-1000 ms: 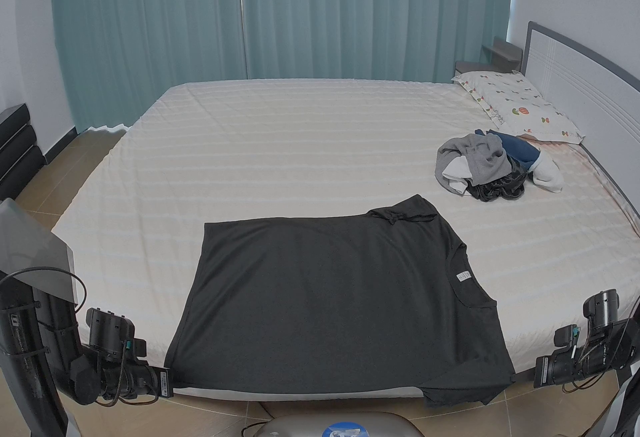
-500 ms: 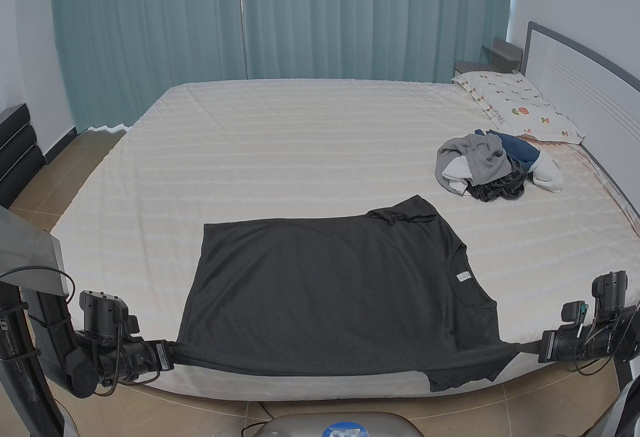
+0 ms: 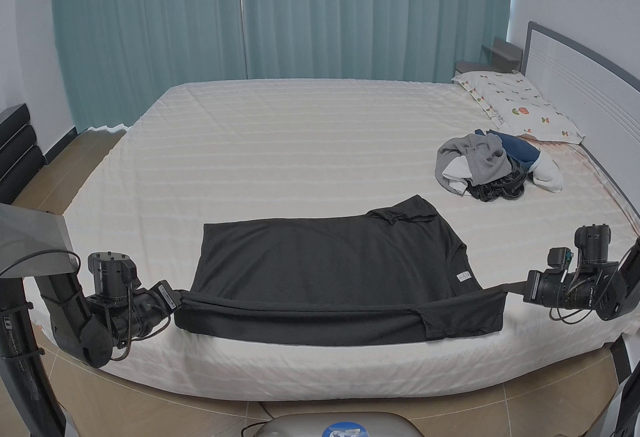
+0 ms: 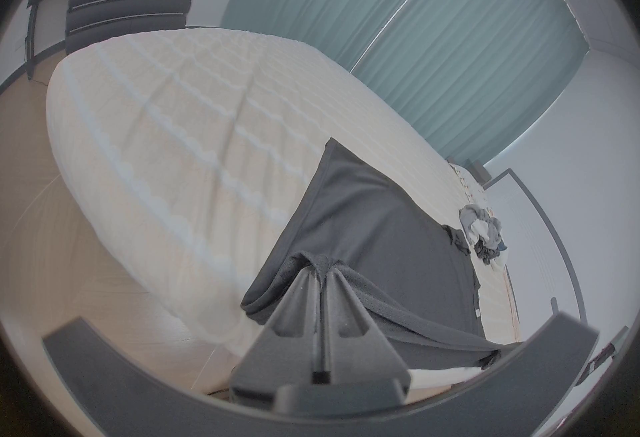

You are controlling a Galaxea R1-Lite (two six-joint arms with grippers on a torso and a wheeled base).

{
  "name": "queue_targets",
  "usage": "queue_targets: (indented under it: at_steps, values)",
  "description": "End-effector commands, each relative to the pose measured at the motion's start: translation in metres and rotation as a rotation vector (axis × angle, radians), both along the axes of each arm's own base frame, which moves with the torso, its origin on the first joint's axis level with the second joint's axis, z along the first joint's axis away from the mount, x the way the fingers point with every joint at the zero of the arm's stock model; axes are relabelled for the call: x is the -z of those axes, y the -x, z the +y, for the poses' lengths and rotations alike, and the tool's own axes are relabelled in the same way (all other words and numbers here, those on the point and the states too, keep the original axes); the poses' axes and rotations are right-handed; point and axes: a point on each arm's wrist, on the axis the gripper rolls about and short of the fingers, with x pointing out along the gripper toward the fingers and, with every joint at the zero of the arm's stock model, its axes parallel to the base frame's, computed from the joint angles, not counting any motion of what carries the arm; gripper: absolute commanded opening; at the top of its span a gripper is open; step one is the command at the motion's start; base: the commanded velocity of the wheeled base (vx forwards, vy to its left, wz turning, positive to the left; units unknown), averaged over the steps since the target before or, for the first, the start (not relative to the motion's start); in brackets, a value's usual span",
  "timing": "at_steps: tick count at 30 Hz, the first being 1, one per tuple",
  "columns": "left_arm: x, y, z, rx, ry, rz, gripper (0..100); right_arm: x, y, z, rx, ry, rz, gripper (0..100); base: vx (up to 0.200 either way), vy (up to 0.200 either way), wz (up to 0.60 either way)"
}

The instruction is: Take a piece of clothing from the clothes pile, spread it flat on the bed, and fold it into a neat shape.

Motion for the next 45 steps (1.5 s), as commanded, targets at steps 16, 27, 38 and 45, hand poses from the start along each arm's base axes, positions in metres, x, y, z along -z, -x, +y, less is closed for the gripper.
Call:
queue_targets:
  at_steps: [16,27,38,45]
  values:
    - [0.026,-0.044,-0.009,-0.055,0.087,-0.011,0,0.04,-0.073,0.006,0.034,-0.031,0.023,0,0.0,0.0,0.0]
    - [0.034,-0.046,-0.008,-0.098,0.079,0.004,0,0.026,-0.083,0.008,0.048,-0.059,-0.071,0,0.0,0.0,0.0]
    - [0.036,-0.054,-0.009,-0.113,0.107,-0.005,0,0.055,-0.094,0.014,0.053,-0.045,-0.019,0,0.0,0.0,0.0]
    - [0.04,-0.058,-0.01,-0.113,0.11,-0.007,100,0.064,-0.102,0.015,0.063,-0.053,-0.008,100,0.0,0.0,0.0]
